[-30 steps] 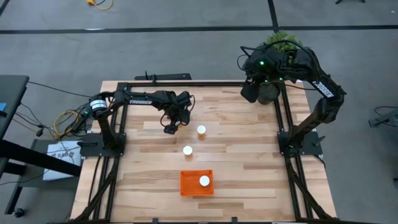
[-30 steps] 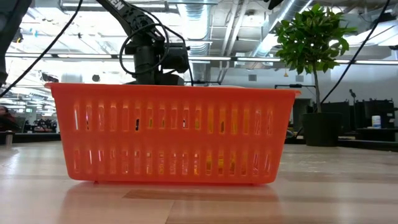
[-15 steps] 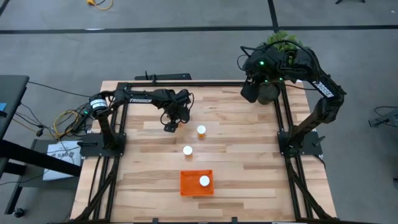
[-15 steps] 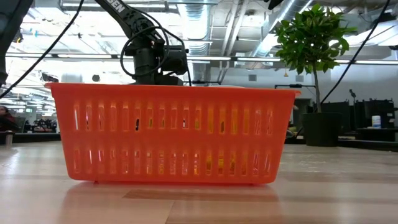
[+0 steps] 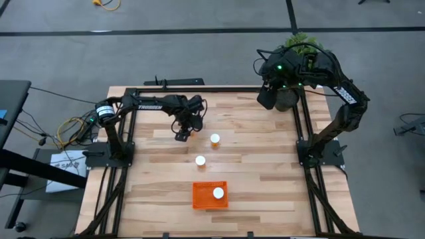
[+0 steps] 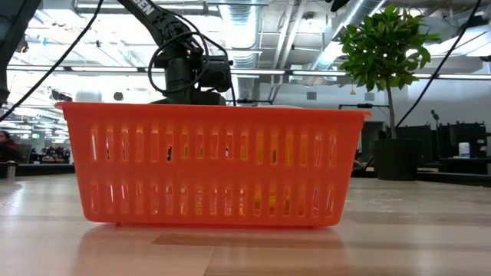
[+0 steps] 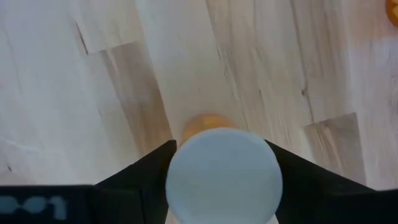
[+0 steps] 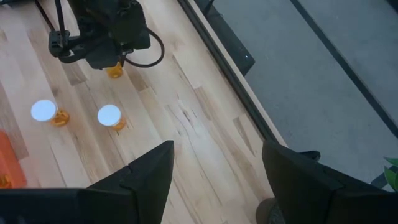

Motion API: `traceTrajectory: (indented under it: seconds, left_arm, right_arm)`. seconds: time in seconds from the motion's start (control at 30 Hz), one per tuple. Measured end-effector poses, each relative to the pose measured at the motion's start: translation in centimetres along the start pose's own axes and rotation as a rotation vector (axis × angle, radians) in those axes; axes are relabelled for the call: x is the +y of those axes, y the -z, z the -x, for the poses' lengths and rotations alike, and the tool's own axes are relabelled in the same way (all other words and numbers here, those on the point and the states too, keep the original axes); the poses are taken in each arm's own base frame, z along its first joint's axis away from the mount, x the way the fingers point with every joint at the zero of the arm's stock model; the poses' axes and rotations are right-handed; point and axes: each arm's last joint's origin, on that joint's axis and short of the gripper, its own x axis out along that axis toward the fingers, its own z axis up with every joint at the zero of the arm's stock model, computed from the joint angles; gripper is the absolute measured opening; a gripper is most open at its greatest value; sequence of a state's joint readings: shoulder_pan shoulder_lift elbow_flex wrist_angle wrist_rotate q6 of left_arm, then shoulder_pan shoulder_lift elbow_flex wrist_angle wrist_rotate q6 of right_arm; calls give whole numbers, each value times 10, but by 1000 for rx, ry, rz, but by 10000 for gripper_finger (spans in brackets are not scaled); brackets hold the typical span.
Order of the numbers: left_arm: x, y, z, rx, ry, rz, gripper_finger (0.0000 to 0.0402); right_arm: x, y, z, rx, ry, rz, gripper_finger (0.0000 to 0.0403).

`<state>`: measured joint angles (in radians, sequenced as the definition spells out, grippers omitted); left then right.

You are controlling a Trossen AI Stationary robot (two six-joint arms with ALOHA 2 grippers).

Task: Pick and place pill bottles into a basket
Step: Put the orange pill bottle into the orange bin

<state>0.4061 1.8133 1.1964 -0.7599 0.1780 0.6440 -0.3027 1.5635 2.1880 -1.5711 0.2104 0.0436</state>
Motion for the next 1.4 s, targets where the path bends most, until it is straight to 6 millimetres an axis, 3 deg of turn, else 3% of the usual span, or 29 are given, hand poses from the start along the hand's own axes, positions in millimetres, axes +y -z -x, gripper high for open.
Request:
traceTrajectory:
  seconds: [0.37,0.6,0.9,1.2,1.4]
  left_arm:
    - [0,-3,7,25,10,10,197]
    - [-16,-6,10,97,30,-9,195]
    - [-42,-22,53,97,-46,-15,196]
    - [-88,-32,104,-43,-92,0,196]
    - [-133,-41,111,-58,-91,-83,196]
  right_arm:
    - [0,0,0,0,0,41,240]
    - [-2,0,0,1,4,71,240]
    - [-2,0,0,1,4,99,240]
    - [-2,0,0,1,4,85,240]
    - [-1,0,0,1,1,39,240]
